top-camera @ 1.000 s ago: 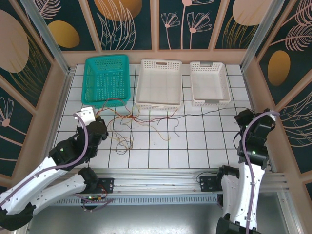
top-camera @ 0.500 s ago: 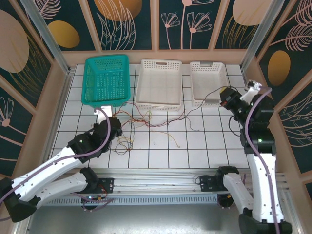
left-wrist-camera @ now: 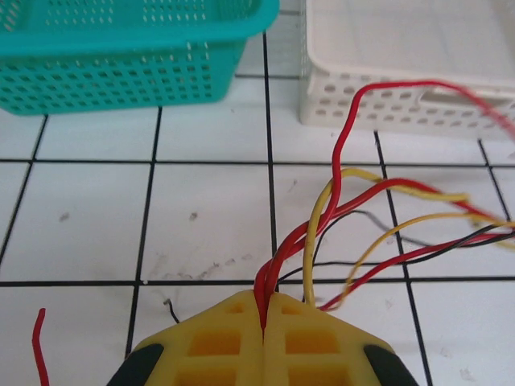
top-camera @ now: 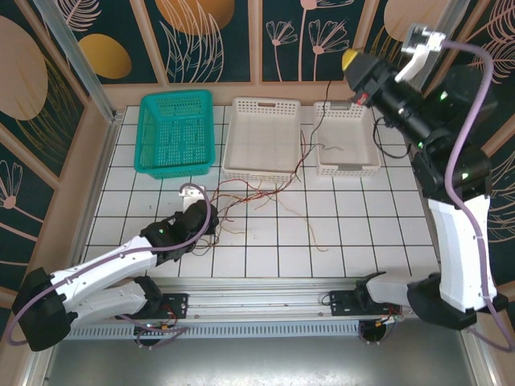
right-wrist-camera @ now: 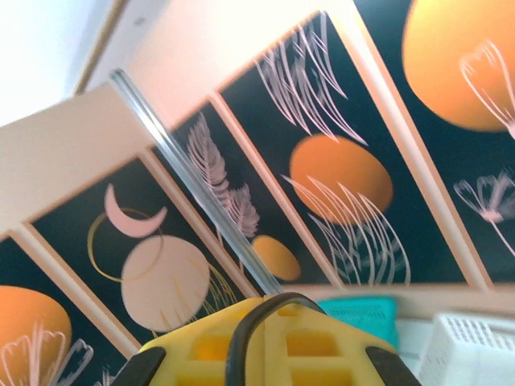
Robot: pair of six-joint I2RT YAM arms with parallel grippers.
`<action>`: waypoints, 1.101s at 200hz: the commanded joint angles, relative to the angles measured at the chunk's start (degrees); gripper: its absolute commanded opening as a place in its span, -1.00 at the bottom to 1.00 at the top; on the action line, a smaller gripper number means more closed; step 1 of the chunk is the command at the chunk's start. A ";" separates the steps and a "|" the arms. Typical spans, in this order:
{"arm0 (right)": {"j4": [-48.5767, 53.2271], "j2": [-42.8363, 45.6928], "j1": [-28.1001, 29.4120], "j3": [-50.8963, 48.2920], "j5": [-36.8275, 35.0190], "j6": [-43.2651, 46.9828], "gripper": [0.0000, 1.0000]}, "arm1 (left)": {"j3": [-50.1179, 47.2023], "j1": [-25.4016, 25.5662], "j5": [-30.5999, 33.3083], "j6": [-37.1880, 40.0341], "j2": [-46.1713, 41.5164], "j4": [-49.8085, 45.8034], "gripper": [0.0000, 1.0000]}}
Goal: Untangle the cables
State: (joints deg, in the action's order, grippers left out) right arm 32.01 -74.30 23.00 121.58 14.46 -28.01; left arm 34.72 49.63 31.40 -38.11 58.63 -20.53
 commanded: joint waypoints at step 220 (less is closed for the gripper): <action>2.71 -22.37 -3.17 21.36 0.16 7.72 -1.00 | -9.58 0.02 -8.44 -3.64 7.41 17.64 -1.00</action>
State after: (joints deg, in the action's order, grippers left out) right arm 38.79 -95.13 20.32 141.27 11.40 -20.67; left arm 26.48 49.63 24.64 -40.82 65.32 -6.09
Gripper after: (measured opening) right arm 0.057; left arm 0.060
